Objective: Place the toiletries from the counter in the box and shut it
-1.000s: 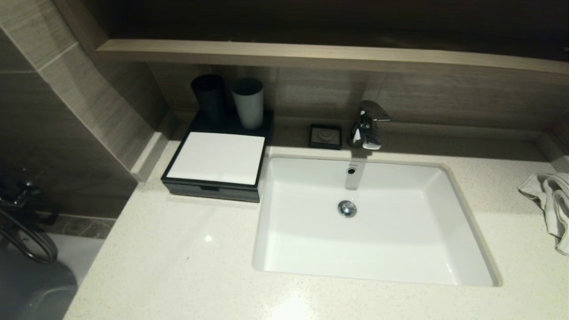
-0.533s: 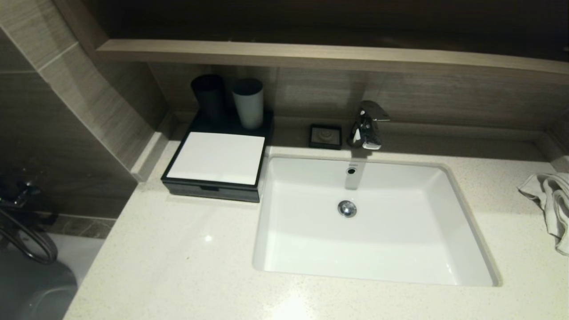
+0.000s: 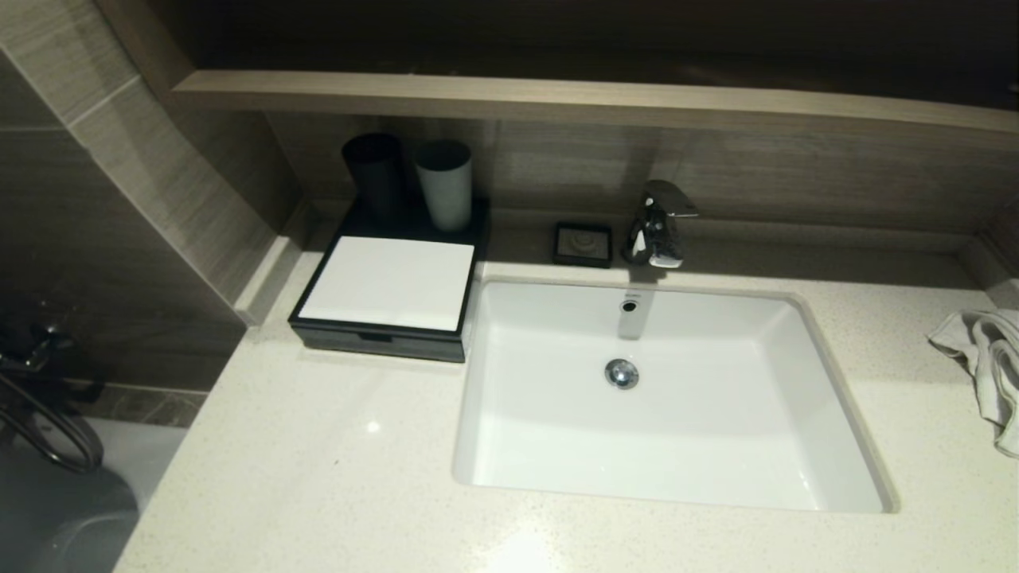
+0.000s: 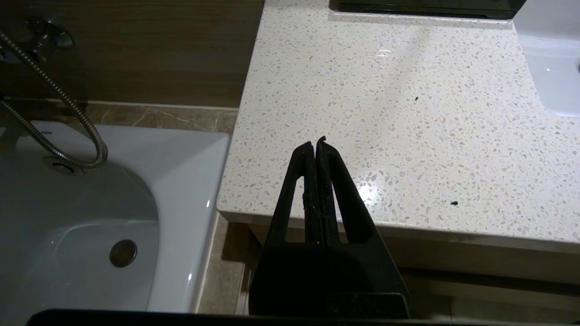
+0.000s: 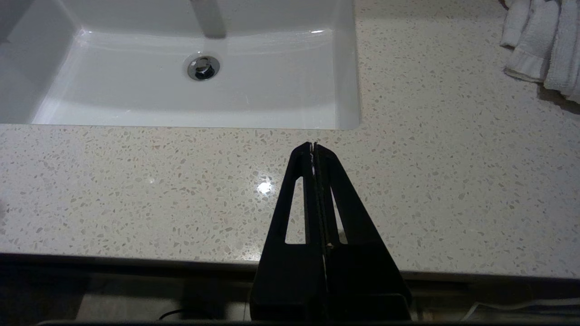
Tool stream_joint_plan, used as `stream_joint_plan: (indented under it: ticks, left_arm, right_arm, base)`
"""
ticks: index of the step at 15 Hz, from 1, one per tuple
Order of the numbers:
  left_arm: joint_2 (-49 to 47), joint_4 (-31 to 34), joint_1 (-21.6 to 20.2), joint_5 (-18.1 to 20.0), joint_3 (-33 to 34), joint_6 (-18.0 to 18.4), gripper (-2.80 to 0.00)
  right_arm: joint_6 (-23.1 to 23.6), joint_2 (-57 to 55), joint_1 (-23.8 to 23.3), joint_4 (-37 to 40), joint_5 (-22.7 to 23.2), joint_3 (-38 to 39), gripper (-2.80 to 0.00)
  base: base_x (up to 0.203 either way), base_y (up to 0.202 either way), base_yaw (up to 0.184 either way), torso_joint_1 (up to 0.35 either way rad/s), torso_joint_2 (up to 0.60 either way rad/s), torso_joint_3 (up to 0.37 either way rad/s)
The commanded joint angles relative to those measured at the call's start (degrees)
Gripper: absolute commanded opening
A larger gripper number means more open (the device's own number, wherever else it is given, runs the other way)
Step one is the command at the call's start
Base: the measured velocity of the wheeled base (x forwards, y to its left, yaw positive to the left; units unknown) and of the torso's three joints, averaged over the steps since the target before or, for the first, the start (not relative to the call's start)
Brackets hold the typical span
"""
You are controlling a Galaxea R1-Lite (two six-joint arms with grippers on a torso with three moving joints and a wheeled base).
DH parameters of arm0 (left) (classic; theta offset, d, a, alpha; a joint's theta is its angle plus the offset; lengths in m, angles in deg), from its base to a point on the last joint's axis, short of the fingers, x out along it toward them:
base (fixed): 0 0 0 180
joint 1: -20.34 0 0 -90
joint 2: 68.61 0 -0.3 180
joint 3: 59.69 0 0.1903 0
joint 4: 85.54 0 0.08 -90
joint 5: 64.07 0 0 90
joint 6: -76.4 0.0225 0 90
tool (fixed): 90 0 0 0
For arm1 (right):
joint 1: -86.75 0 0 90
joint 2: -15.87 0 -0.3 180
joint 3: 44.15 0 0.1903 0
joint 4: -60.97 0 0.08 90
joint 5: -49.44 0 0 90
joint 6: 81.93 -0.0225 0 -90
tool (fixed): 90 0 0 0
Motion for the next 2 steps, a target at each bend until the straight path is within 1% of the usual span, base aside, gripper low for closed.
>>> stream_joint_plan:
  ticks: [1, 2]
  left_arm:
    - [-0.03, -0.04, -0.02, -0.03, 0.09, 0.04, -2.80]
    - [-0.11, -0.06, -0.02, -0.03, 0.09, 0.04, -2.80]
  right_arm:
    - [-0.01, -0.03, 0.00, 0.00, -0.01, 0.00, -2.80]
    - [-0.01, -0.03, 0.00, 0.00, -0.01, 0.00, -2.80]
  base:
    - [0.000, 0.000, 0.000, 0.000, 0.00, 0.000]
    - [0.000, 0.000, 0.000, 0.000, 0.00, 0.000]
